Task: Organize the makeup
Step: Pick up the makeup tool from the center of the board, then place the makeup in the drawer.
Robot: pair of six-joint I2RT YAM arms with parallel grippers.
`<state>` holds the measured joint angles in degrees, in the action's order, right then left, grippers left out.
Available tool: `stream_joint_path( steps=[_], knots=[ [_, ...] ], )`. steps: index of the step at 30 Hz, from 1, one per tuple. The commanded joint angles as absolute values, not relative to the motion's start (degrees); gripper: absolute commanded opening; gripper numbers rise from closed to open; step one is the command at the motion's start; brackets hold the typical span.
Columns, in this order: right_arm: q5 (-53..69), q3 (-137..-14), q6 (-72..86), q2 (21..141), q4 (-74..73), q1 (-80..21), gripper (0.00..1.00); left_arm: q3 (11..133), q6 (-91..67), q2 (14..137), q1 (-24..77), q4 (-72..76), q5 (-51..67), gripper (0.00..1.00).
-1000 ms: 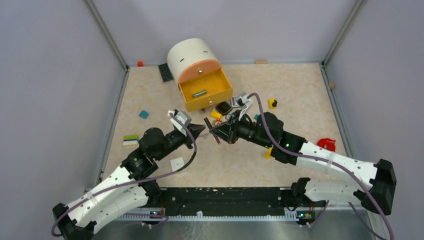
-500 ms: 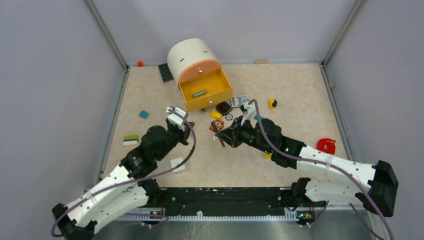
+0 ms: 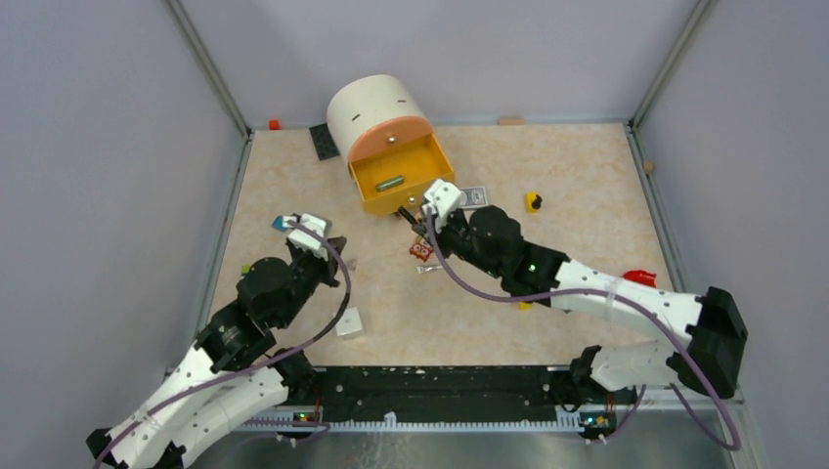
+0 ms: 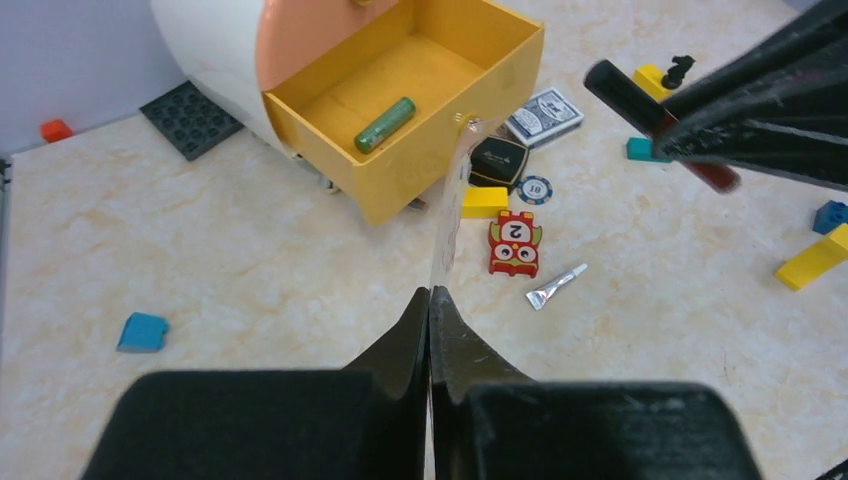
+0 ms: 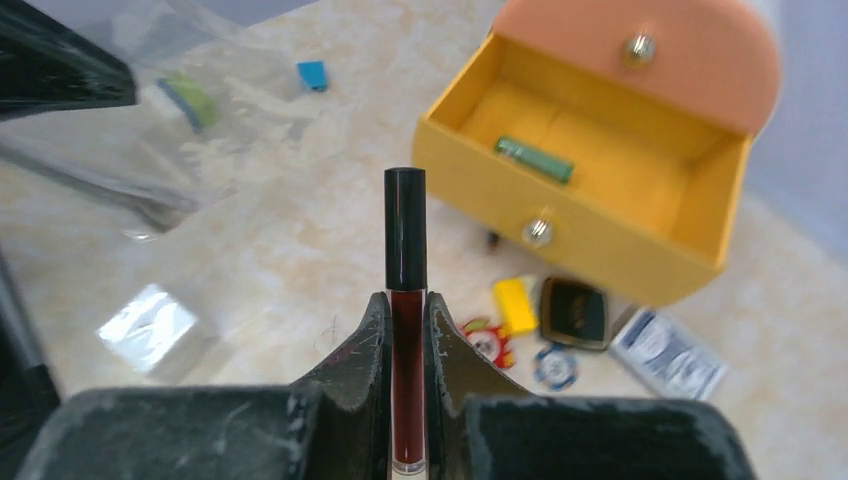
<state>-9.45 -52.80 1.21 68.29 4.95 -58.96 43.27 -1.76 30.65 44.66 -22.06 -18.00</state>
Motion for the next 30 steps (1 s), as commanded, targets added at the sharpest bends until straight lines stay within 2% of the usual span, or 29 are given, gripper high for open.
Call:
stream_joint_path(
  steps=[1, 4, 10, 14, 21, 25, 30],
  knots=[
    [-9.2, -62.6, -31.9, 76.2, 4.8, -57.9, 0.00, 42.2, -0.9, 25.9, 44.6, -24.3, -23.7, 0.00],
    [-9.4, -69.6, -43.6, 82.9, 0.7, -55.6, 0.00, 39.4, -1.0, 23.3, 44.6, -24.3, -26.8, 0.00],
    [1.6, -82.9, -55.1, 96.5, -8.3, -46.6, 0.03, 37.9, -2.0, 21.1, 44.6, -24.5, -29.2, 0.00],
    [4.0, -91.5, -61.0, 103.4, -11.6, -43.8, 0.04, 37.6, -1.8, 20.7, 44.6, -24.4, -29.0, 0.00],
    [4.6, -99.8, -63.5, 111.0, -14.3, -42.4, 0.09, 37.3, -1.2, 21.0, 44.6, -24.1, -28.5, 0.00],
    [6.0, -101.9, -62.3, 112.4, -15.8, -42.4, 0.24, 37.2, -1.1, 21.0, 44.6, -24.1, -28.6, 0.00],
    [7.9, -99.1, -58.6, 110.3, -12.3, -42.2, 0.28, 37.0, -0.7, 21.6, 44.6, -23.8, -28.4, 0.00]
  ],
)
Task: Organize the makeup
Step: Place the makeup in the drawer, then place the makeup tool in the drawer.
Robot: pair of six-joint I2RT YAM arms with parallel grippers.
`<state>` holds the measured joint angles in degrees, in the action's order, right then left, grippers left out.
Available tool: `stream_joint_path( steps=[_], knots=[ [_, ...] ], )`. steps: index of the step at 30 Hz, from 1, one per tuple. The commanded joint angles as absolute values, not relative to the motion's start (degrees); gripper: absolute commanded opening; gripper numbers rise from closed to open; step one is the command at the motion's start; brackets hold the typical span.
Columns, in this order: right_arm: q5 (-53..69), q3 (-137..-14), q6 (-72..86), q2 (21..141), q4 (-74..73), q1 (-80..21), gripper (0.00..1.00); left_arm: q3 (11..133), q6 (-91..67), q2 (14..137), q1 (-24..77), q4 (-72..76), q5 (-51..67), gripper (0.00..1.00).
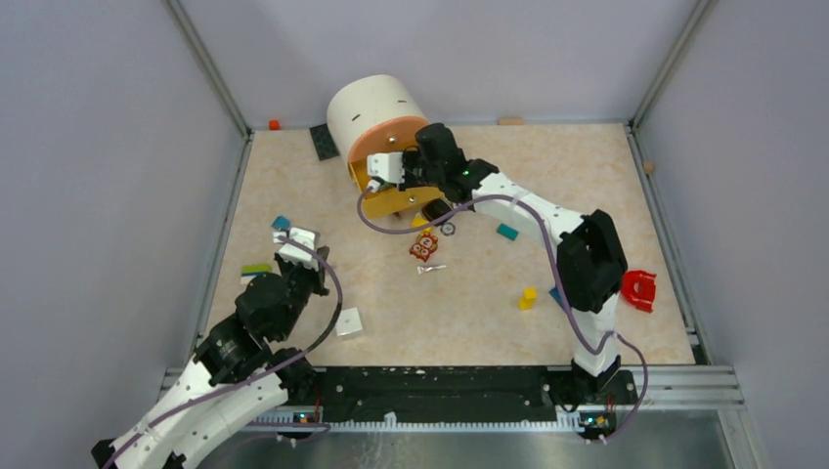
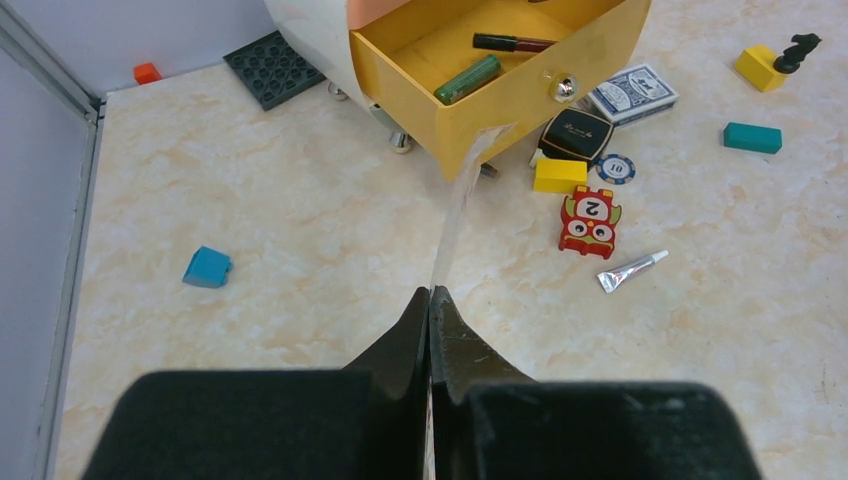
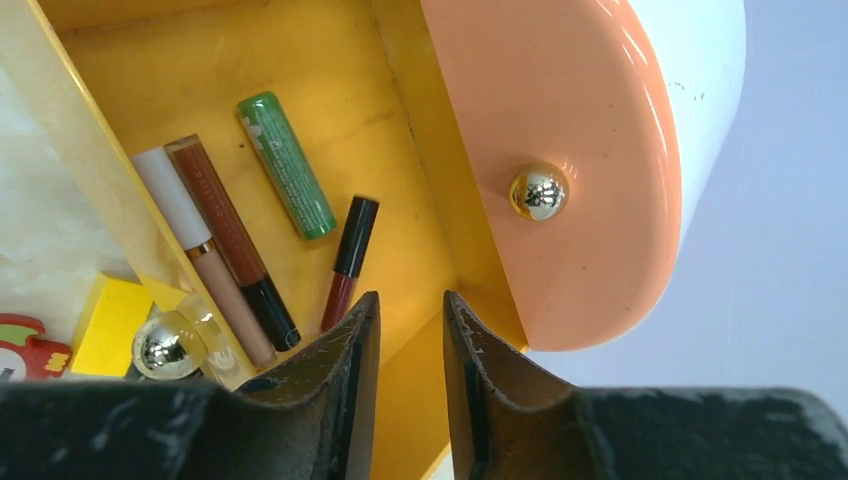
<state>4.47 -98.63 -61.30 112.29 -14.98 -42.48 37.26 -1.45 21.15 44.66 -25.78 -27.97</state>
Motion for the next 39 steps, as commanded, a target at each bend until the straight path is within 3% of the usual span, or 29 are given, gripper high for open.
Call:
stream_joint_path(
  steps=[1, 7, 10, 15, 24, 32, 39],
  knots=[
    [8.7, -98.6, -56.9, 109.8, -11.6, -42.0, 0.30, 37.1, -0.6, 22.0, 44.6, -23.8, -28.3, 0.00],
    [7.8, -93.8, -46.9, 104.1, -3.2, -41.1, 0.35, 37.1, -0.5, 23.1, 44.6, -24.1, -27.7, 0.00],
    [6.0, -87.1, -29.5, 98.2, 8.4, -39.6, 0.39, 37.0, 0.2, 23.4, 44.6, -23.7, -26.7, 0.00],
    [6.3, -82.6, -3.8, 89.8, 5.7, -37.9, 0.42, 37.9, 2.4, 26.2, 44.6, -23.6, -21.3, 0.01],
    [2.9, -50.3, 29.6, 60.1, 12.0, -37.9, 0.43, 48.5, 5.4, 38.7, 44.6, -17.5, -13.4, 0.02],
    [3.2, -36.1, 33.0, 39.4, -0.3, -39.5, 0.41, 52.9, 13.8, 51.4, 44.5, -1.1, -7.5, 0.01],
    [0.2, -34.7, 28.3, 28.9, -13.0, -39.5, 0.41, 61.6, 17.8, 63.4, 40.6, 4.2, 9.9, 0.00]
  ],
)
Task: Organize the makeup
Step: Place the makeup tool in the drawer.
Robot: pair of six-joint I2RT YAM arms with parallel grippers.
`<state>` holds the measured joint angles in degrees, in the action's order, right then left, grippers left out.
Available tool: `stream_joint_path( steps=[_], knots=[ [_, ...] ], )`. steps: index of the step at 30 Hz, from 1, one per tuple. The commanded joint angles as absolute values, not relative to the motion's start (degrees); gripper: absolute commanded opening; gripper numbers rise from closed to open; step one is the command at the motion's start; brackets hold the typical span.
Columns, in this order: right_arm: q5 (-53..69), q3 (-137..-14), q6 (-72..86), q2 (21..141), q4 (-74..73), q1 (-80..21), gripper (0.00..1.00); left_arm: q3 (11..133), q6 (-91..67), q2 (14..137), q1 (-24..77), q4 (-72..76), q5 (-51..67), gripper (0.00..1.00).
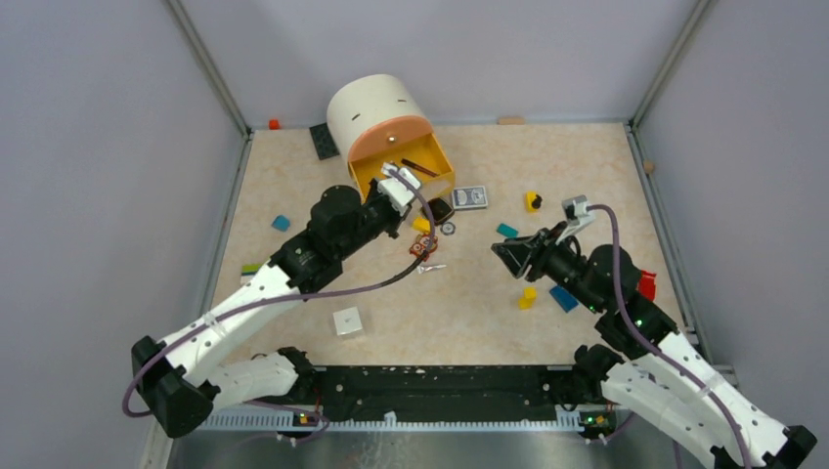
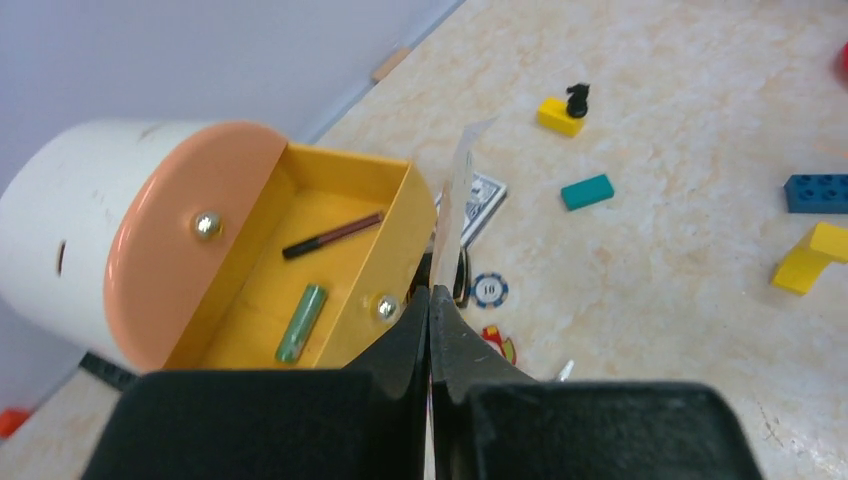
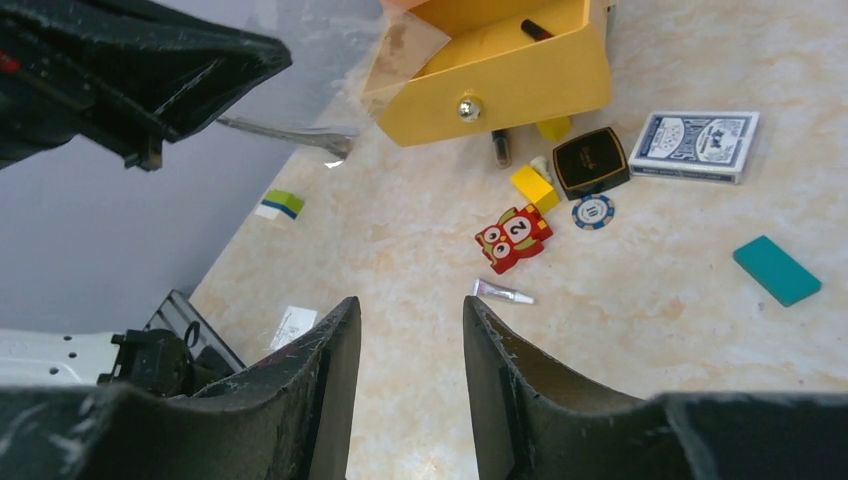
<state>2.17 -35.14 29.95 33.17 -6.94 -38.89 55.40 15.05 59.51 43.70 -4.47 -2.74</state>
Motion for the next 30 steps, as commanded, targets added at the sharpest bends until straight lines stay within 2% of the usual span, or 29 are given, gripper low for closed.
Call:
stream_joint_path(
  steps=[1, 9, 19, 26, 28, 30],
  knots=[
    [0.3, -34.1, 28.1, 28.1, -13.5, -39.5, 0.41, 62.5, 17.3, 65.0, 39.1, 5.1, 13.0, 0.00],
    [0.8, -32.6, 28.8, 24.7, -16.4, -39.5, 0.41, 71.2, 19.1, 78.5, 29.3, 9.0, 19.4, 0.00],
    [0.3, -31.3, 28.5, 23.3, -17.1, -39.5, 0.42, 79.4, 31.3, 91.6, 26.4, 5.9, 14.5, 0.00],
    [0.3, -30.5, 28.5, 22.8, -17.1, -39.5, 0.42, 80.0, 34.5, 93.8, 25.7, 3.0, 10.7, 0.00],
    [0.3, -30.3, 28.5, 22.7, -16.9, -39.5, 0.42, 80.0, 35.4, 94.1, 25.7, 2.0, 9.2, 0.03],
    [-1.0, -30.3, 28.5, 22.6, -17.3, -39.5, 0.42, 79.6, 35.2, 94.3, 25.7, 1.5, 7.2, 0.23]
  ],
)
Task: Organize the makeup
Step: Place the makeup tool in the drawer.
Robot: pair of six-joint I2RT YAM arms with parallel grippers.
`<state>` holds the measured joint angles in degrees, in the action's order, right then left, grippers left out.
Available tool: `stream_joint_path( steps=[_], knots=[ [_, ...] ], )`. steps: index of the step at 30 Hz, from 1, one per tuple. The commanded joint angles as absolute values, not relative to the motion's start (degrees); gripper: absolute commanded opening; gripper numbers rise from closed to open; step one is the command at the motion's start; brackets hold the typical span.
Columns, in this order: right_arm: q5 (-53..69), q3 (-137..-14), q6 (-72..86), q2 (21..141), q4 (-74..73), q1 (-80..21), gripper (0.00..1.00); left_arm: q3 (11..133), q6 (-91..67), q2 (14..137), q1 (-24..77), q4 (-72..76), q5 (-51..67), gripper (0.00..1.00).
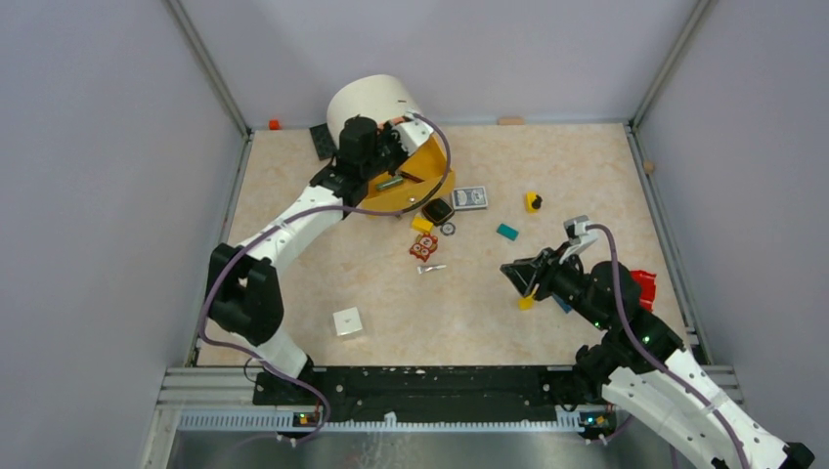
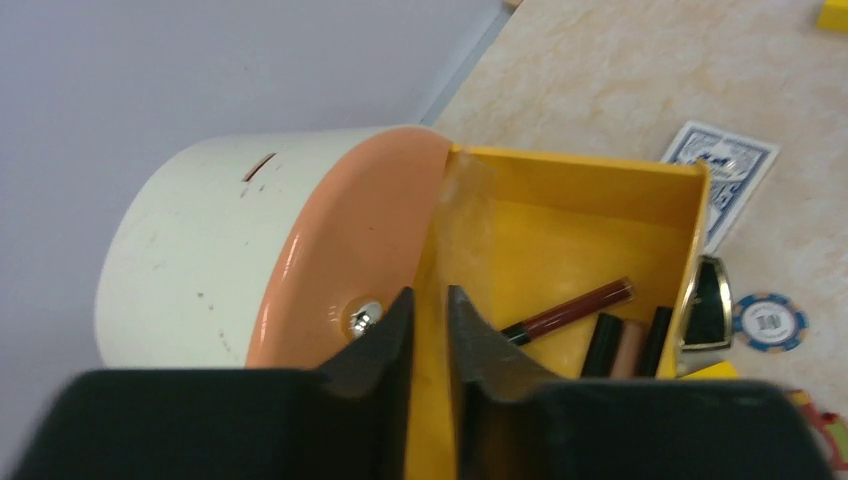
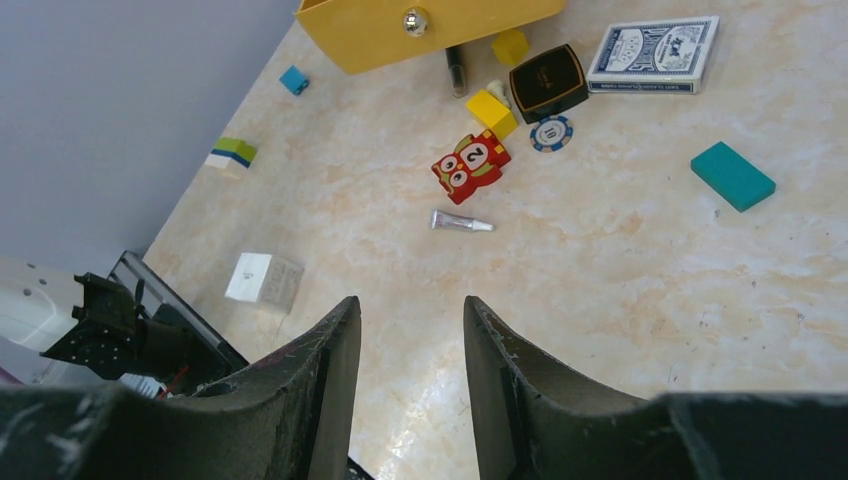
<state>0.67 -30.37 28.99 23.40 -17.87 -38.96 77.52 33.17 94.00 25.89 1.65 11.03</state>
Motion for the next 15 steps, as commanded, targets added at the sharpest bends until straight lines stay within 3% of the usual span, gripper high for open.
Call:
stream_joint_path(
  steps=[1, 6, 15],
  knots=[
    [-0.9, -30.3, 28.5, 22.5, -17.4, -39.5, 0.42, 79.2, 34.8, 93.9, 25.7, 1.6, 6.6, 0.33],
    [-1.5, -29.4, 28.5, 22.3, -17.1, -39.5, 0.42, 77.0, 31.1, 90.6, 25.7, 2.6, 8.5, 0.57],
    [-2.6, -30.0, 28.1, 27.0, -16.6, -39.5, 0.43, 74.2, 15.9, 82.7, 25.7, 0.4, 13.1, 0.67]
  ],
)
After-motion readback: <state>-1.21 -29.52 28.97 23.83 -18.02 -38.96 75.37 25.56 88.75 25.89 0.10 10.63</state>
